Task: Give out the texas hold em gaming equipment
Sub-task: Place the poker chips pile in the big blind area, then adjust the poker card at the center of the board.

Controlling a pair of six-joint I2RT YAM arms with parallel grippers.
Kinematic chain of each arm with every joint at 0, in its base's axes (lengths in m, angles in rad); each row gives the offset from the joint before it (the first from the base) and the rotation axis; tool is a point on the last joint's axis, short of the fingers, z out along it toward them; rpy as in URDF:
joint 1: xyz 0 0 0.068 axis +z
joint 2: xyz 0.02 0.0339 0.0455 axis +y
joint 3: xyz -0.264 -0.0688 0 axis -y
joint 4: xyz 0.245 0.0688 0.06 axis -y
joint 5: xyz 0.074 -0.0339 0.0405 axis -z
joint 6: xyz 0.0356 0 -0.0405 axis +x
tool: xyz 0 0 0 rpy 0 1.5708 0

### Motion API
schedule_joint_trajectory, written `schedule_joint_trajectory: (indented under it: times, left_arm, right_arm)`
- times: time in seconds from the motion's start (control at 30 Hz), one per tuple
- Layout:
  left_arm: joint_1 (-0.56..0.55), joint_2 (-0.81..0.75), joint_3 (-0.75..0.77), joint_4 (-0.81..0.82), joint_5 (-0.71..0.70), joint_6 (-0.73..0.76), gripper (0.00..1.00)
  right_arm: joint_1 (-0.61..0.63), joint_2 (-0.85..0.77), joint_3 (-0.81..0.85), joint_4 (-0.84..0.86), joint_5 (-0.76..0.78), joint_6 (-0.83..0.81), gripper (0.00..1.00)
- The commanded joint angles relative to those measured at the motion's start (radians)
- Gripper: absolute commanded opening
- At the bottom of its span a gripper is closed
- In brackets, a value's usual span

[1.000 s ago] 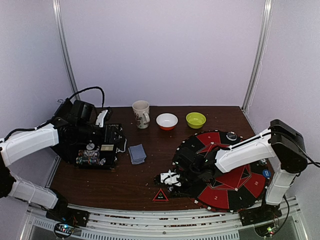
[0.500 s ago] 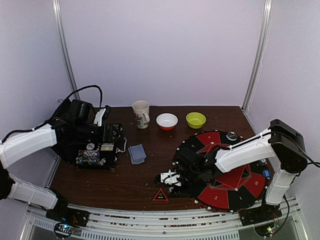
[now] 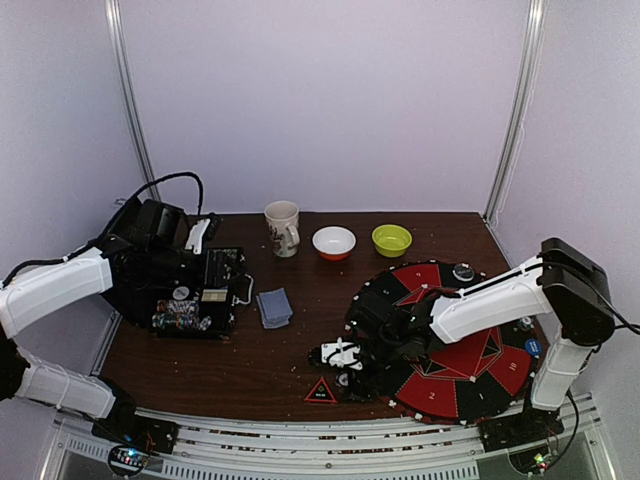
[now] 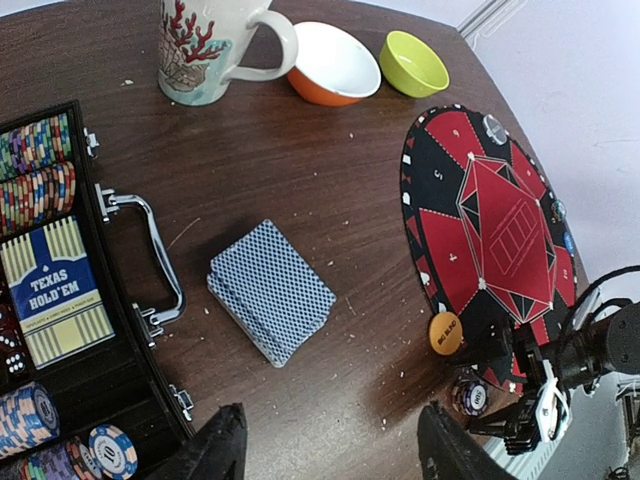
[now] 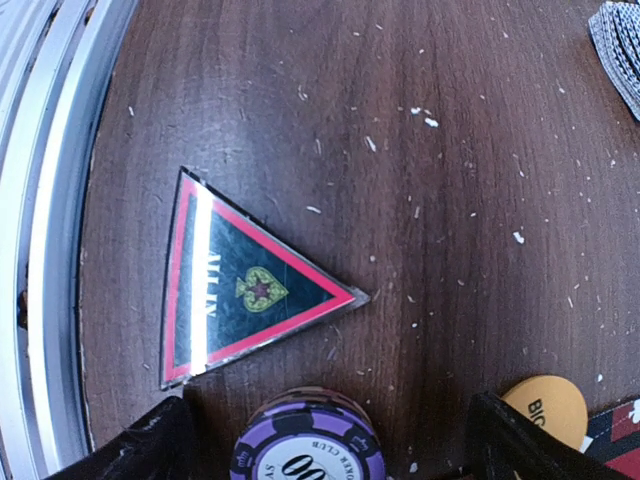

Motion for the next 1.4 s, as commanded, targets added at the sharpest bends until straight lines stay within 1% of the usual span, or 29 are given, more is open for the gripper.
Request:
schedule_joint_trajectory:
  times: [0.0,0.27,0.33,0.4,0.53,0.63,0.67,0.73,0.77,0.8,0.87,0.97,1.03,1.13,1.23,1.37]
  left_arm:
    - [0.007,-0.024,0.036,0.003,-0.017,0.018,0.61]
    - [0.008,-0.040,0.047,-0.013,-0.034,0.017,0.61]
    - [0.007,-0.047,0.040,-0.016,-0.041,0.014,0.61]
    - [0.007,-0.056,0.031,-0.023,-0.058,0.007,0.61]
    - [0.008,-0.069,0.008,-0.032,-0.080,-0.010,0.61]
    - [0.007,-0.078,-0.007,-0.033,-0.089,-0.016,0.64]
    - [0.007,-0.082,-0.011,-0.033,-0.088,-0.018,0.65]
    - [0.008,-0.093,-0.015,-0.030,-0.083,-0.023,0.68]
    - [0.008,-0.100,-0.019,-0.024,-0.079,-0.023,0.69]
    - [0.008,-0.108,-0.022,-0.020,-0.078,-0.023,0.70]
    - [0.008,-0.119,-0.027,-0.013,-0.084,-0.017,0.72]
    - [0.008,-0.123,-0.026,-0.014,-0.107,0.007,0.77]
    - [0.009,-0.122,-0.022,-0.022,-0.130,0.025,0.83]
    - [0.016,-0.119,-0.015,-0.037,-0.151,0.047,0.90]
    - [0.021,-0.114,-0.009,-0.045,-0.149,0.068,0.96]
    - [0.022,-0.111,-0.008,-0.054,-0.146,0.092,0.98]
  right_arm:
    - [-0.006,-0.027,0.029,-0.066,0.003,-0.008,1.00]
    - [-0.005,-0.109,0.163,-0.125,0.035,-0.037,1.00]
    - [-0.008,-0.145,0.190,-0.127,0.042,-0.040,1.00]
    - [-0.015,-0.184,0.208,-0.101,0.063,-0.008,1.00]
    - [-0.054,-0.246,0.216,0.073,0.152,0.230,1.00]
    - [-0.100,-0.239,0.271,0.127,0.176,0.431,1.00]
    - [-0.105,-0.231,0.295,0.128,0.212,0.473,1.00]
    - [-0.107,-0.210,0.339,0.133,0.314,0.565,1.00]
    - [-0.106,-0.196,0.354,0.133,0.389,0.627,0.98]
    - [-0.106,-0.177,0.367,0.130,0.430,0.686,0.95]
    - [-0.102,-0.123,0.399,0.113,0.484,0.767,0.93]
    - [-0.086,-0.047,0.446,0.089,0.560,0.853,0.93]
    - [-0.061,0.005,0.472,0.085,0.616,0.852,1.00]
    - [-0.027,0.102,0.556,0.036,0.691,0.833,1.00]
    - [-0.016,0.195,0.643,-0.027,0.720,0.845,1.00]
    - [0.015,0.310,0.731,-0.069,0.725,0.806,1.00]
